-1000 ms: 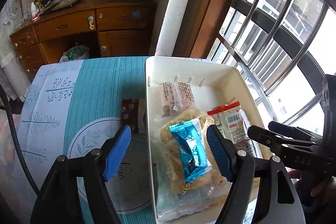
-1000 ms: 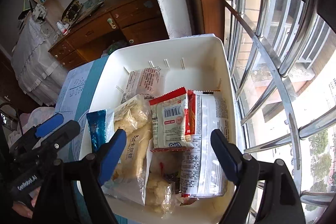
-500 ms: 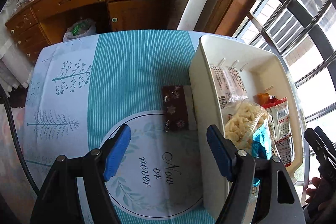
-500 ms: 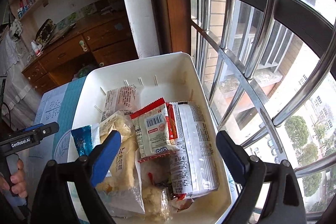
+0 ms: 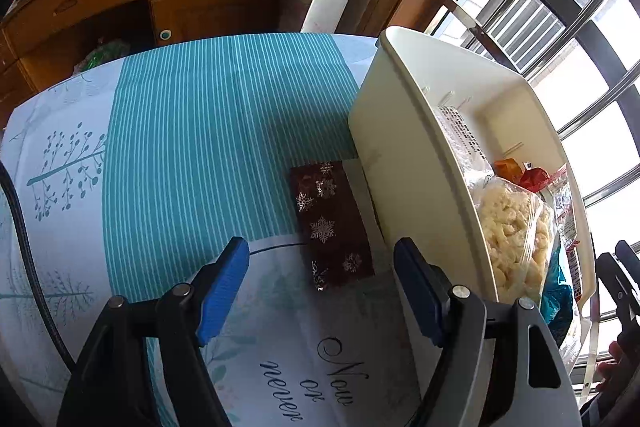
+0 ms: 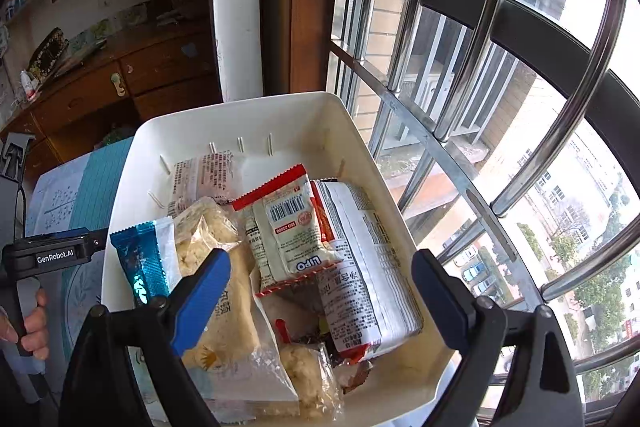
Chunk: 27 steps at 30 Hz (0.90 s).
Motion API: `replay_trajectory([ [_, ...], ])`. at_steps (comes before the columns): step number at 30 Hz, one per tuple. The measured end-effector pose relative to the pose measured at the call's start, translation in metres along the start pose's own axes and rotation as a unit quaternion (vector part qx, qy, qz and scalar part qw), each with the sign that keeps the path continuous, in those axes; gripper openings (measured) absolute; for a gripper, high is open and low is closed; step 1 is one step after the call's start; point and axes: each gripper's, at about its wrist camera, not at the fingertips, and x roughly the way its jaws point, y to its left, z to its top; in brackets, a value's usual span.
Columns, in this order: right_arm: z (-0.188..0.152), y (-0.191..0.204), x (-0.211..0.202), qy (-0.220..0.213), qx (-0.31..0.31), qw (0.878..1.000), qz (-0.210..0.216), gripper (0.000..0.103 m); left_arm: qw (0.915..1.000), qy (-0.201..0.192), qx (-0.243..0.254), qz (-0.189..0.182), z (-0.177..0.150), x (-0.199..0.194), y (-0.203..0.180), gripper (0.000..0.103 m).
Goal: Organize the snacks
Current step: 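Move the left gripper to the brown star-print pack and grasp it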
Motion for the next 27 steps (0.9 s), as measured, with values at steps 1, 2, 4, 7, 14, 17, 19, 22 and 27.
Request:
replay_trajectory([
  [1, -0.001, 0.002, 0.000, -0.001, -0.004, 1.000, -0.008, 0.093, 1.0000, 0.000, 0.000, -0.004, 0.000, 0.003, 0.001, 0.074],
  [2, -0.003, 0.003, 0.000, -0.001, -0.008, 1.000, -0.013, 0.093, 1.0000, 0.000, 0.000, -0.006, 0.001, 0.006, 0.002, 0.074],
  [4, -0.006, 0.006, 0.001, 0.003, -0.013, 1.000, -0.017, 0.093, 0.9999, 0.000, 0.001, -0.015, 0.002, 0.012, 0.003, 0.074],
  [7, -0.009, 0.008, 0.005, 0.016, -0.022, 0.999, -0.024, 0.093, 0.9996, -0.005, -0.004, -0.027, 0.005, 0.016, 0.008, 0.074],
  [14, -0.012, 0.008, 0.006, 0.021, -0.023, 0.999, -0.038, 0.093, 0.9985, -0.008, 0.002, -0.054, 0.010, 0.024, 0.011, 0.074],
  [17, -0.012, 0.010, 0.007, 0.022, -0.022, 0.999, -0.038, 0.093, 0.9972, -0.006, -0.002, -0.075, 0.009, 0.027, 0.014, 0.074],
  [19, -0.012, 0.011, 0.007, 0.022, -0.022, 0.999, -0.037, 0.093, 0.9967, -0.002, -0.005, -0.081, 0.010, 0.029, 0.016, 0.071],
  [22, -0.013, 0.012, 0.008, 0.024, -0.023, 0.999, -0.035, 0.093, 0.9972, -0.005, 0.001, -0.075, 0.010, 0.031, 0.013, 0.063],
  [27, -0.015, 0.014, 0.008, 0.027, -0.021, 0.999, -0.033, 0.093, 0.9971, -0.008, 0.010, -0.075, 0.010, 0.034, 0.007, 0.052],
])
